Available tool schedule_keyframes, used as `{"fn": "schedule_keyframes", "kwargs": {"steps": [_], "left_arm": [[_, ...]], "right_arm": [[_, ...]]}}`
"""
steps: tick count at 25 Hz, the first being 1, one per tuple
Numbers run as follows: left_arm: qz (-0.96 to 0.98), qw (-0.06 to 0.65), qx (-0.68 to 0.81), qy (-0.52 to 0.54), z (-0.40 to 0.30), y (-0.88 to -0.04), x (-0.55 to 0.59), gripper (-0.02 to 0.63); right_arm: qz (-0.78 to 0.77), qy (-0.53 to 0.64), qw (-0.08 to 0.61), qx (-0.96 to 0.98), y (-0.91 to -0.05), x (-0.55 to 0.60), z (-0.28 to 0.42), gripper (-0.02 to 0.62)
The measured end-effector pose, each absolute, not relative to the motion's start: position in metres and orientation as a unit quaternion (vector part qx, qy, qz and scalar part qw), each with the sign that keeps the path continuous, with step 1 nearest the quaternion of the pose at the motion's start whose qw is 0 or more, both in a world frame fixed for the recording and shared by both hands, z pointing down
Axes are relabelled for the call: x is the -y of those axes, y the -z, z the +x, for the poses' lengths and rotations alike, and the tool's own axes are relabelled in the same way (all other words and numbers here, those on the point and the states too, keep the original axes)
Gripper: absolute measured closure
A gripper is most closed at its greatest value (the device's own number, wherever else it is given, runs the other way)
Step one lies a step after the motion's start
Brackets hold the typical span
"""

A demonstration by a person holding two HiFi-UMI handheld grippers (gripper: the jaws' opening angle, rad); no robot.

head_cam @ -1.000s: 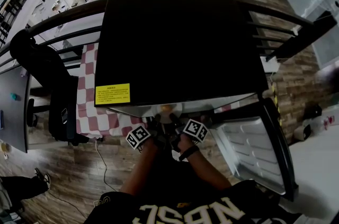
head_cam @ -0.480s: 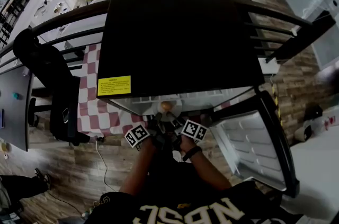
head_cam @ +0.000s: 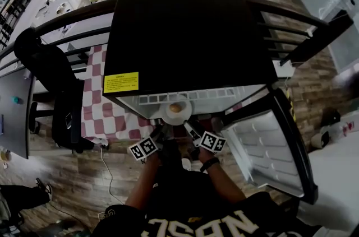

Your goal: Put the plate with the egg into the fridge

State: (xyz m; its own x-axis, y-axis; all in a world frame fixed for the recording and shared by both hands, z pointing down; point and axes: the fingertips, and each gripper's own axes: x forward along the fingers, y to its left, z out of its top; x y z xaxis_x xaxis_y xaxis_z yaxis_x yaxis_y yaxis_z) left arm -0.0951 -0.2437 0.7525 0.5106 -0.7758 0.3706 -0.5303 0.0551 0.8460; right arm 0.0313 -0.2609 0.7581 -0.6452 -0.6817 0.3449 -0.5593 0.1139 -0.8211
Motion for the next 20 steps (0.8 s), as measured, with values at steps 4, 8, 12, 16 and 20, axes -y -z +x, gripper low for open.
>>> {"fn": "schedule_keyframes", "kwargs": {"steps": [4, 8, 12, 16, 20], "left_arm": [[0.718, 0.500, 0.482, 0.040, -0.086, -0.759, 0.230, 0.439], [0.756, 0.431, 0.491, -0.045, -0.075, -0.767, 0.222, 0.439], [0.778, 0.347, 0.512, -0.113, -0.069, -0.767, 0.223, 0.453], [0.783, 0.317, 0.519, -0.129, -0.064, -0.766, 0.229, 0.492], [0.779, 0.310, 0.525, -0.147, -0.065, -0.772, 0.233, 0.533]], "right_arm": [[-0.440, 0.404, -0.042, -0.801, -0.753, 0.255, 0.036, 0.296], [-0.436, 0.347, -0.095, -0.825, -0.749, 0.249, 0.028, 0.296], [-0.434, 0.317, -0.153, -0.830, -0.761, 0.239, 0.020, 0.312], [-0.440, 0.288, -0.184, -0.830, -0.764, 0.238, 0.017, 0.404], [-0.449, 0.278, -0.192, -0.827, -0.762, 0.246, 0.019, 0.487]]}}
